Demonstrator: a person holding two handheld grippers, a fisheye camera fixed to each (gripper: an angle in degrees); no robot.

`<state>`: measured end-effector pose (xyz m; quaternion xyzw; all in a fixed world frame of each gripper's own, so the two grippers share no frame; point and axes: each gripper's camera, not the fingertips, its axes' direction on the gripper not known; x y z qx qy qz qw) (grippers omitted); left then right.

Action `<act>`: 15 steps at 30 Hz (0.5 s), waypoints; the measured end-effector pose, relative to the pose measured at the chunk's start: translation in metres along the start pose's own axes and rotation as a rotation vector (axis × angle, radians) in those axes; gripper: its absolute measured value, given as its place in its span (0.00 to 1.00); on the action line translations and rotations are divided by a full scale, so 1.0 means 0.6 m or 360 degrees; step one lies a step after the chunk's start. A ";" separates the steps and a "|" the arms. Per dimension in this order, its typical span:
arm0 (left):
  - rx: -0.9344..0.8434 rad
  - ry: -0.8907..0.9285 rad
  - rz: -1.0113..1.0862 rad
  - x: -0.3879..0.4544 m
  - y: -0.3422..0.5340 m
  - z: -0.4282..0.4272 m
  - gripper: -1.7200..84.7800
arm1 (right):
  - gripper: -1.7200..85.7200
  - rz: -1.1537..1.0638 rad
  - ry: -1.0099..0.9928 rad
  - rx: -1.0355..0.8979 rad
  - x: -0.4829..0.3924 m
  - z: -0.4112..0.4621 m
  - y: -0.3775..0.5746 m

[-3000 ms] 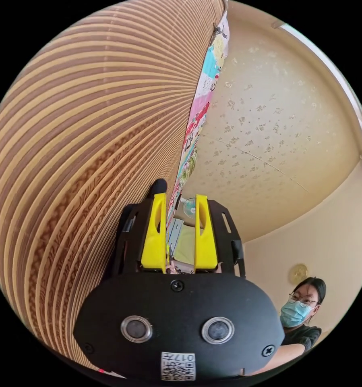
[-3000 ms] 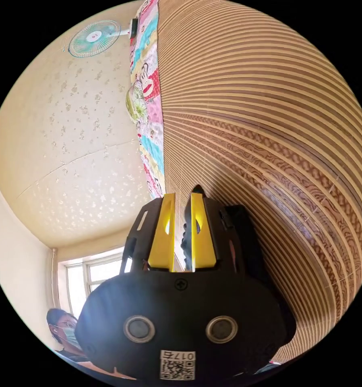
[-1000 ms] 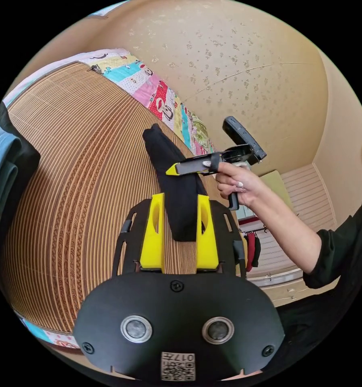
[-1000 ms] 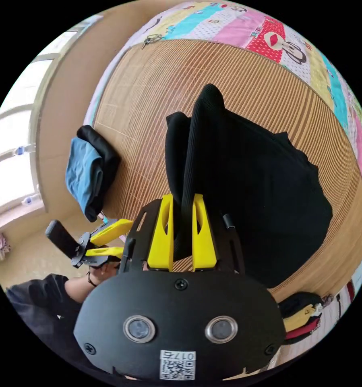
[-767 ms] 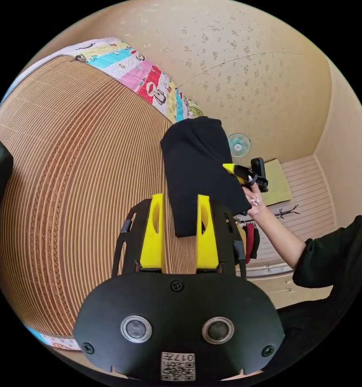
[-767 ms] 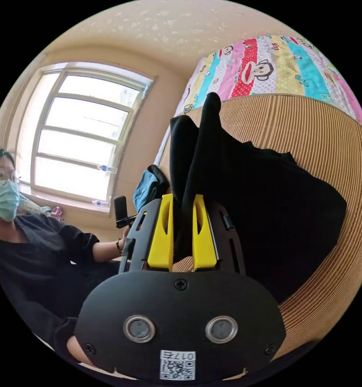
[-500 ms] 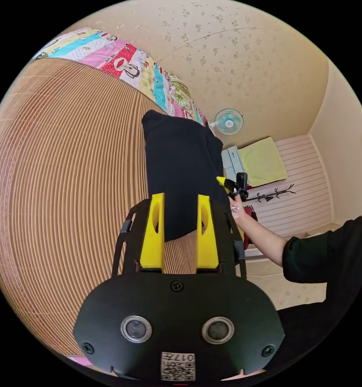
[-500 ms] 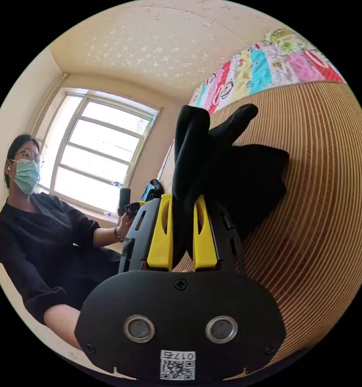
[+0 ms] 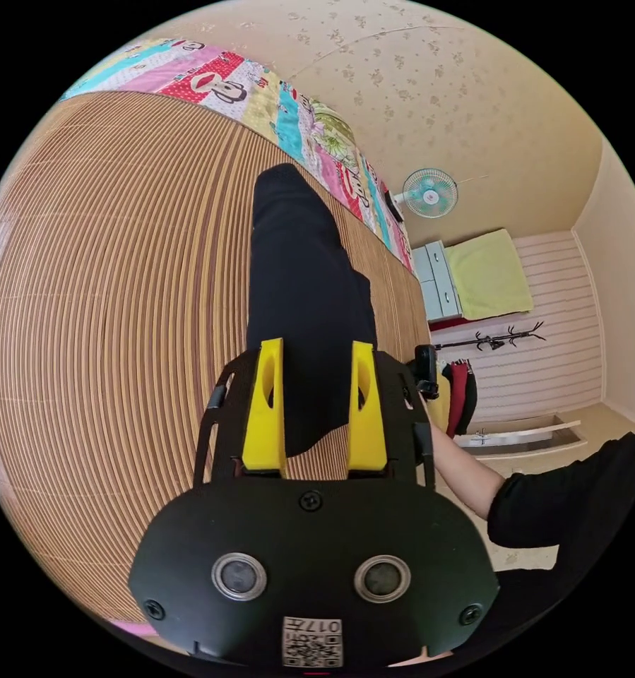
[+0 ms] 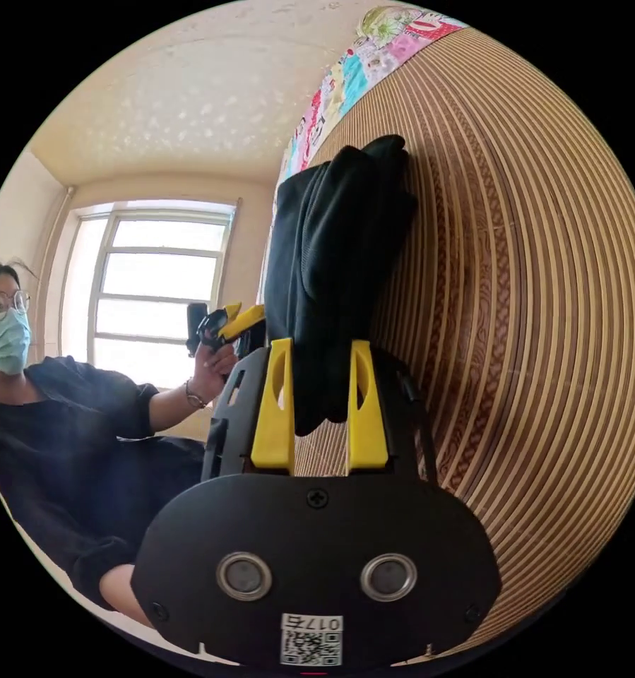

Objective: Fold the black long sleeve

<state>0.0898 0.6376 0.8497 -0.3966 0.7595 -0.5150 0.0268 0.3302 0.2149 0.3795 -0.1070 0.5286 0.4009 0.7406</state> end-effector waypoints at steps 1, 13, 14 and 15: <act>-0.0009 -0.0007 -0.0010 -0.008 -0.004 -0.002 0.18 | 0.10 -0.0022 0.0001 0.0032 -0.005 -0.009 0.008; -0.0475 0.0105 -0.0103 -0.100 -0.028 0.047 0.23 | 0.14 0.0259 -0.0018 0.0311 0.074 -0.120 0.152; -0.0486 0.0107 -0.0104 -0.103 -0.028 0.048 0.22 | 0.16 0.0326 -0.0060 0.0380 0.081 -0.133 0.185; -0.0510 0.0122 -0.0100 -0.110 -0.028 0.049 0.21 | 0.17 0.0406 -0.0111 0.0461 0.090 -0.142 0.221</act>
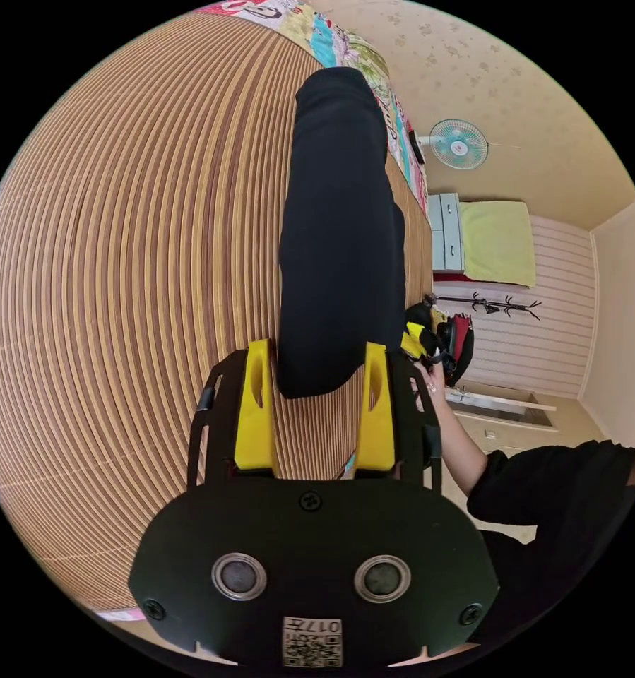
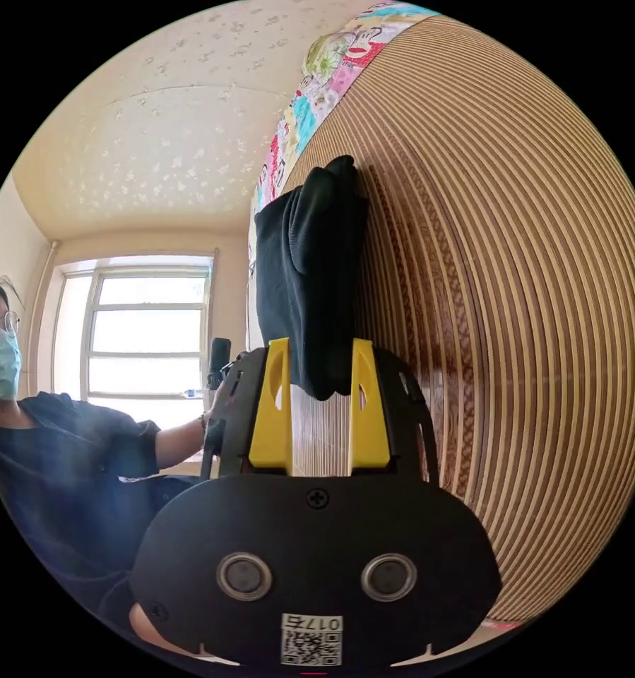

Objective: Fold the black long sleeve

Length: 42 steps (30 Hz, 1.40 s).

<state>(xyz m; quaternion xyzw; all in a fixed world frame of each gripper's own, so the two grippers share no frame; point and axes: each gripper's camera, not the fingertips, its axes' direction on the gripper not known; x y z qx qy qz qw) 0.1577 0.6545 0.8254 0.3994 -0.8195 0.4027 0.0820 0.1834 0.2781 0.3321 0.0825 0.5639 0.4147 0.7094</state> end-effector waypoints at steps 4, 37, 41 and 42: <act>-0.0056 0.0090 -0.0028 -0.025 -0.011 -0.007 0.16 | 0.19 0.0239 -0.0244 0.0121 0.057 -0.029 0.085; -0.0036 0.0898 -0.0260 -0.039 -0.009 -0.210 0.10 | 0.33 0.0590 -0.0837 -0.0219 0.181 -0.092 0.063; -0.0039 0.0935 -0.0288 -0.027 0.003 -0.210 0.10 | 0.35 0.0606 -0.1017 -0.0321 0.179 -0.019 0.046; -0.0047 0.0939 -0.0295 -0.019 0.006 -0.209 0.10 | 0.35 0.0586 -0.1068 -0.0339 0.170 0.004 0.041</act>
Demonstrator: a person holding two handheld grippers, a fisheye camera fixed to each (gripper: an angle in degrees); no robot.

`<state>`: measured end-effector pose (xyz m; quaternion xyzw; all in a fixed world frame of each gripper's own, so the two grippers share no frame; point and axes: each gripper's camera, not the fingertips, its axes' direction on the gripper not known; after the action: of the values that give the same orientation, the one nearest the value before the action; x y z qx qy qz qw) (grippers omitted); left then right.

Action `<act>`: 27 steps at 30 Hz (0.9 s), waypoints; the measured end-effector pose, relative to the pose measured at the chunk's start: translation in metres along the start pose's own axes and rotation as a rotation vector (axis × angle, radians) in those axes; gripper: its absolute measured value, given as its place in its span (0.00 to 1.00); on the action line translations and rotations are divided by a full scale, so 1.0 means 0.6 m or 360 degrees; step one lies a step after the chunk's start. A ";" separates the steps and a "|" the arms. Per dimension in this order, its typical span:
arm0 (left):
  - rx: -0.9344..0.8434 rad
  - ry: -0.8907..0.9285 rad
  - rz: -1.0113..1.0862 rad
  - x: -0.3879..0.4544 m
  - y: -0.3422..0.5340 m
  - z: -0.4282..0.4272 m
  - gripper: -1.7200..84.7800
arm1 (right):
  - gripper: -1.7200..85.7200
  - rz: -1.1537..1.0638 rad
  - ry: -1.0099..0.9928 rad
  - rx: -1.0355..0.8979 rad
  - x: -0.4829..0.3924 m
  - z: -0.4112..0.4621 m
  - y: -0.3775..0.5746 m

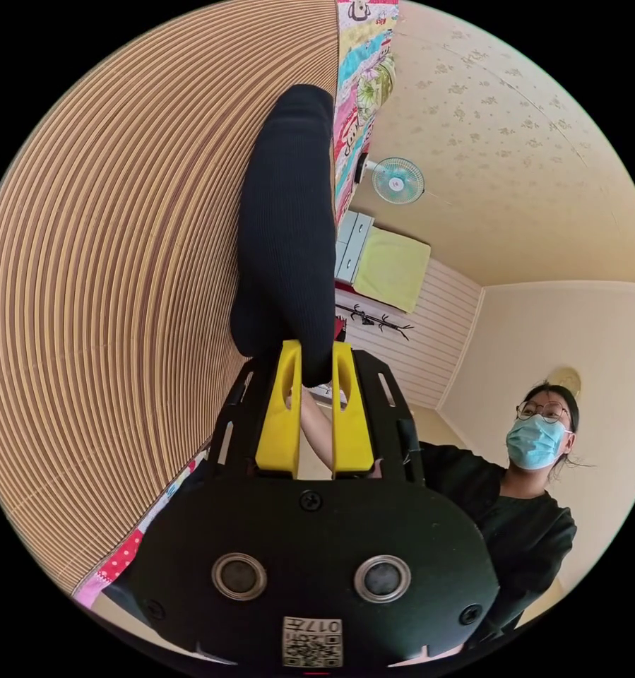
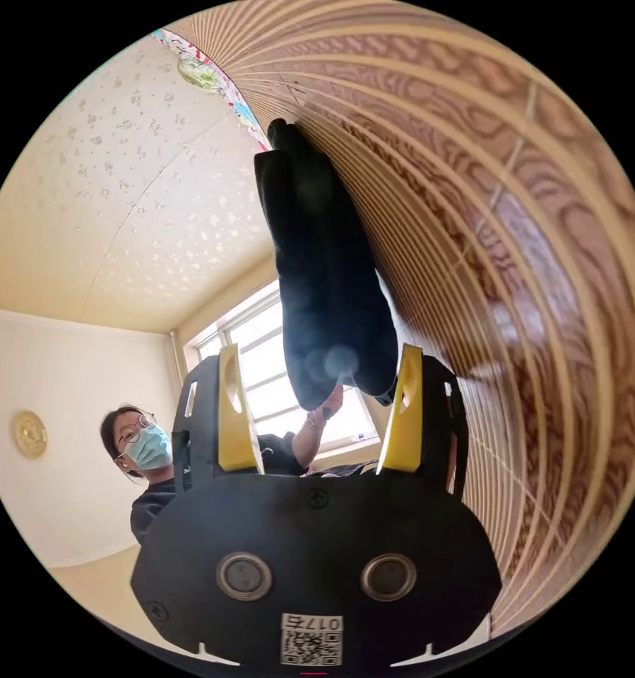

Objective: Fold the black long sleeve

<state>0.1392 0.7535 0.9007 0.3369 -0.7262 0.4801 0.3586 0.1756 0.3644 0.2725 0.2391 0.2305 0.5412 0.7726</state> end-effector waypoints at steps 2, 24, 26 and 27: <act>-0.0001 0.0003 -0.0007 0.009 0.008 0.008 0.10 | 0.35 -0.0023 -0.0007 -0.0003 0.004 0.026 -0.010; 0.0120 0.0104 0.0138 0.179 0.224 0.035 0.10 | 0.10 -0.0171 0.0381 -0.0197 -0.135 0.478 0.018; 0.0146 0.0151 0.0156 0.197 0.247 0.021 0.10 | 0.09 -0.0202 0.0461 -0.0235 -0.168 0.557 0.011; 0.0164 0.0192 0.0199 0.211 0.262 0.008 0.10 | 0.09 -0.0234 0.0493 -0.0269 -0.185 0.613 0.003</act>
<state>-0.0580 0.7796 0.9347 0.2794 -0.6973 0.5576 0.3533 0.3666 0.2157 0.5711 0.0697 0.3171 0.5309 0.7828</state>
